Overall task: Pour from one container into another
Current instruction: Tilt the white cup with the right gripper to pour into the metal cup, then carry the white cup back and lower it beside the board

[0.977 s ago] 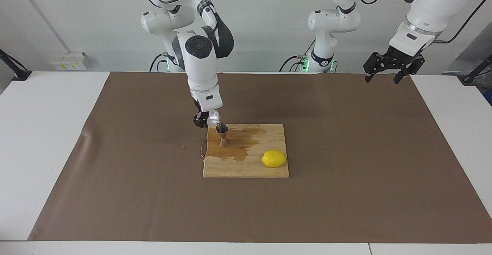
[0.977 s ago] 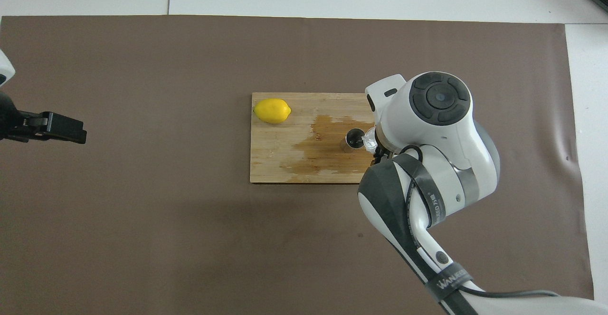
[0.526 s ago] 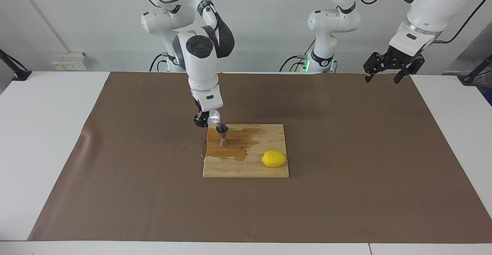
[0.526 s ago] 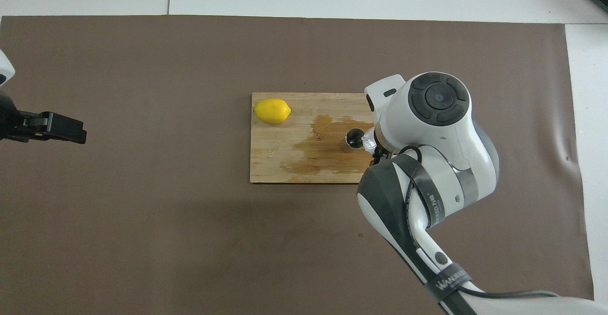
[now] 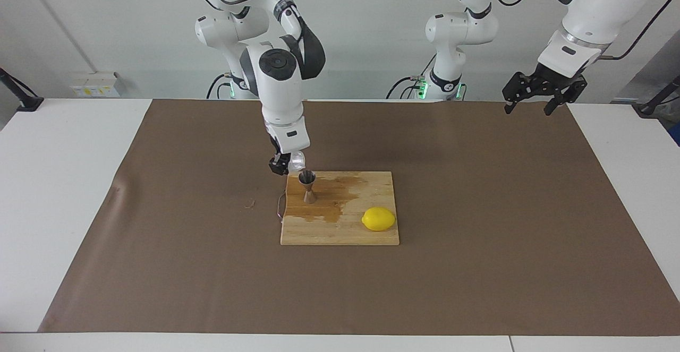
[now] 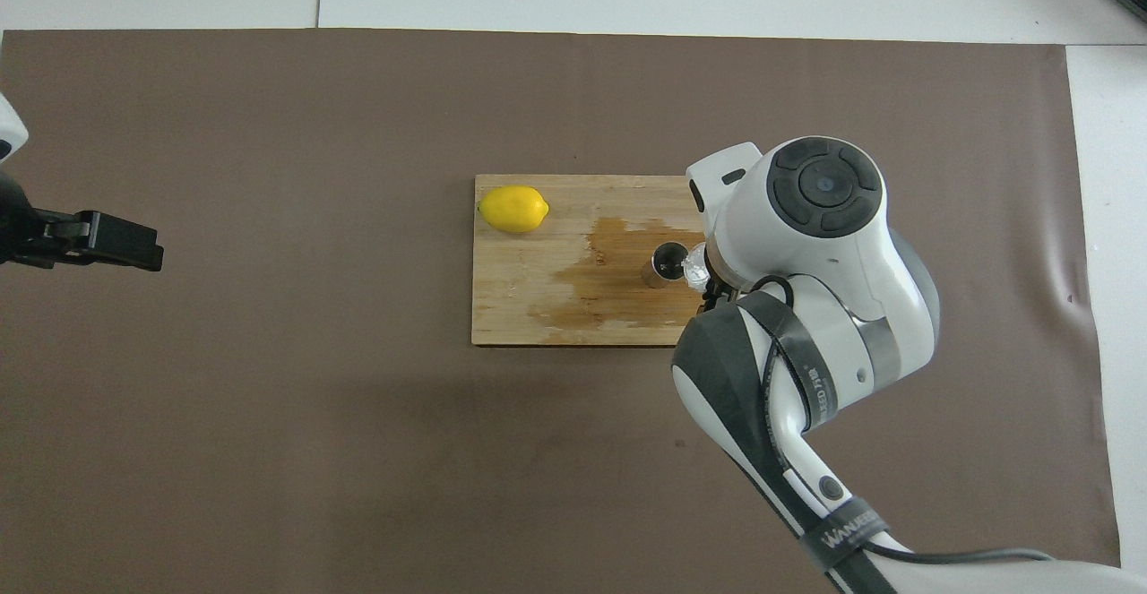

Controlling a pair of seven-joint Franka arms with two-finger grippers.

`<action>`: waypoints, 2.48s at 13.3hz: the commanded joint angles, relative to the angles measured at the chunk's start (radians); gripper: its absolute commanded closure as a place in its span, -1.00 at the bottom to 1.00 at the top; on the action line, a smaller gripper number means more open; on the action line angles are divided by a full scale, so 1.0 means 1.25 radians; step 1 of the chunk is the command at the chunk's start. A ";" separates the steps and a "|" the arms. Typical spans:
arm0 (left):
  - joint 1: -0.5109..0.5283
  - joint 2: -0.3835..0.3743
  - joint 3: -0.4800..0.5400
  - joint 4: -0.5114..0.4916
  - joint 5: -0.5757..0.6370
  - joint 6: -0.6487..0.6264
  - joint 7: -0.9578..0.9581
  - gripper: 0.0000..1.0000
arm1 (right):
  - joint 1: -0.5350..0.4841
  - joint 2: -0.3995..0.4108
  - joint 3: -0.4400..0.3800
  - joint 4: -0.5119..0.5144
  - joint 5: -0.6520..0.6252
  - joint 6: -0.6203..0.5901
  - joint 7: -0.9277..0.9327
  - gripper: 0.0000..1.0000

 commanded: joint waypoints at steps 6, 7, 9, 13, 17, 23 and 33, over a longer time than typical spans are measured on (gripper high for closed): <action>-0.001 -0.016 0.006 -0.010 -0.007 -0.011 0.009 -1.00 | 0.003 -0.005 0.009 0.002 -0.022 -0.018 0.027 0.33; -0.001 -0.016 0.006 -0.010 -0.007 -0.011 0.009 -1.00 | 0.003 -0.006 0.009 0.002 -0.022 -0.018 0.027 0.33; -0.001 -0.016 0.006 -0.010 -0.007 -0.011 0.009 -1.00 | 0.000 -0.006 0.009 -0.001 -0.008 -0.011 0.025 0.34; -0.001 -0.016 0.006 -0.010 -0.007 -0.011 0.009 -1.00 | -0.005 -0.011 0.010 -0.008 0.015 -0.002 0.019 0.34; -0.001 -0.016 0.006 -0.010 -0.007 -0.011 0.009 -1.00 | -0.018 -0.024 0.010 -0.006 0.038 -0.002 0.005 0.33; -0.001 -0.016 0.006 -0.010 -0.007 -0.011 0.009 -1.00 | -0.052 -0.036 0.009 -0.014 0.137 0.059 -0.098 0.32; -0.001 -0.016 0.006 -0.010 -0.007 -0.011 0.009 -1.00 | -0.214 -0.058 0.009 -0.087 0.377 0.090 -0.568 0.32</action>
